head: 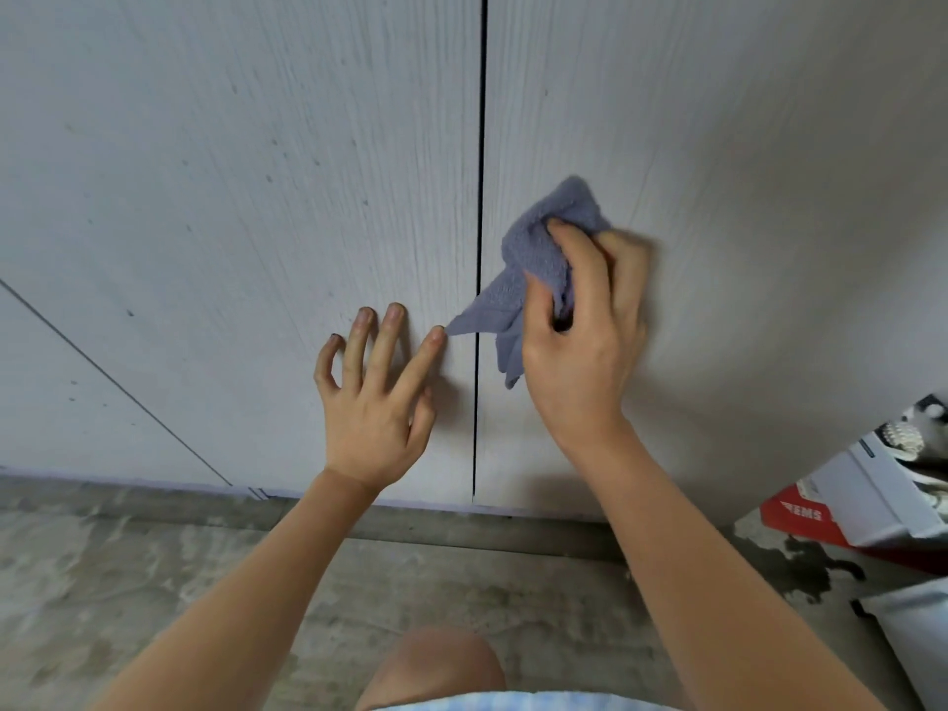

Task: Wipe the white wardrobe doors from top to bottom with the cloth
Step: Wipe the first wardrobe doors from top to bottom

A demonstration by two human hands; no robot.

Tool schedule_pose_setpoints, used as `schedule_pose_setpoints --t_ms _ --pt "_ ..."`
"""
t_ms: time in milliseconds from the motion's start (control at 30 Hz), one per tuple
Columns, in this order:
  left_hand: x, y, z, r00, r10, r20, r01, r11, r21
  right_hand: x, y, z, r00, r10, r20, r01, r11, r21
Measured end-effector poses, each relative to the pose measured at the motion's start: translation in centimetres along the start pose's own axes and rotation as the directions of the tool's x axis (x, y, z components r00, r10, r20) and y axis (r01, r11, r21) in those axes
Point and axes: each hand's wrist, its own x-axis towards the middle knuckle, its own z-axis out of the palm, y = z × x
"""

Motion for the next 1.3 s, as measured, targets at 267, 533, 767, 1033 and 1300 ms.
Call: schedule_pose_setpoints --t_ms 267,533,767,1033,1300 --pt "-0.3 -0.2 -1.3 0.998 0.019 0.061 -0.018 1.000 -0.015 -6.9 2.7 -2.0 0.899 -0.136 0.417 0.205 0.971 -0.125" --pt "0.9 0.2 -2.7 0.996 0.013 0.086 -0.011 1.000 -0.025 6.0 -2.0 -1.3 0.999 0.021 -0.041 -0.019 0.999 0.038" --pt "1.9 -0.4 -3.8 0.997 0.016 0.080 -0.014 1.000 -0.024 5.4 -2.8 -0.7 0.980 -0.173 0.095 0.185 0.974 -0.129" --pt "-0.6 0.7 -1.8 0.993 -0.067 0.101 0.071 0.997 -0.035 -10.7 4.4 -1.4 0.836 -0.105 0.539 0.263 0.938 -0.224" --pt "-4.3 1.2 1.9 0.990 -0.090 0.107 0.093 0.995 -0.029 -23.3 8.5 -1.3 0.768 0.341 0.542 -0.145 0.917 -0.372"
